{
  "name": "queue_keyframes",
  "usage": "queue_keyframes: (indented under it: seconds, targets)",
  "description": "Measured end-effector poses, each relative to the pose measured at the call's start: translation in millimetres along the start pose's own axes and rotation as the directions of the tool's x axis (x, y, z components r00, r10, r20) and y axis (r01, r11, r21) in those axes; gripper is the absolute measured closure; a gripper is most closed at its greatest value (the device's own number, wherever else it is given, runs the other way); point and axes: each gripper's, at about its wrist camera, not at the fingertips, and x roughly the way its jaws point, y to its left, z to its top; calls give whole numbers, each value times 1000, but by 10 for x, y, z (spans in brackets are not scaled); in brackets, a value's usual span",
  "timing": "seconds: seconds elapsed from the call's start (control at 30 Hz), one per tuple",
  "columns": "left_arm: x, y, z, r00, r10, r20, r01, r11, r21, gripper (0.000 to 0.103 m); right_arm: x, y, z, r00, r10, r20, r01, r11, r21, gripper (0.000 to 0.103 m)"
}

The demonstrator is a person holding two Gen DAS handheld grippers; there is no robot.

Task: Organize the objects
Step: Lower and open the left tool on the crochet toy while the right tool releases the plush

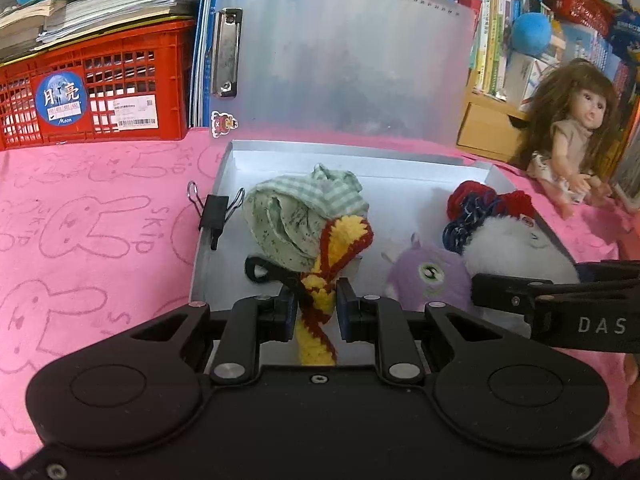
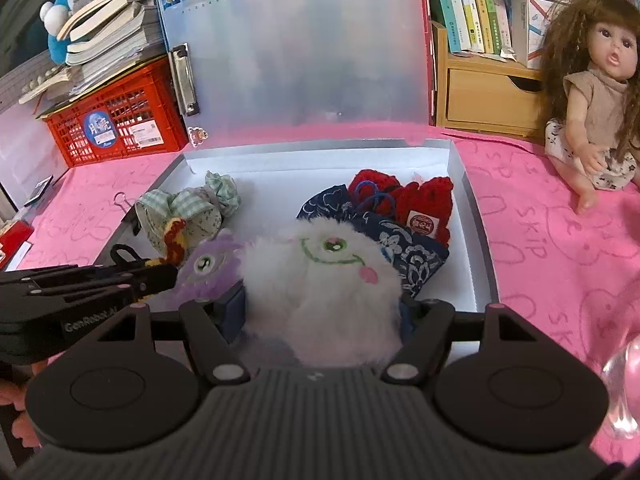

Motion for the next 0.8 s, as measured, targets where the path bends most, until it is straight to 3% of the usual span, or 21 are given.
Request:
queue_keyframes:
  seconds: [0.5,0.63,0.8]
  targets:
    - [293,-56,130,999,47,28,-47,999,26,83,222,-14,139,1000,-11,23,11,1000,-8,31]
    - [143,-101,102,996,57,74,-63,995,77,64,184,-38,108,999,-10,34,10,1000,0,20]
    - [-87,-115,99,993,53,103,-62,994,92,56,76,-77,48,998,-24,55,23,1000,10,16]
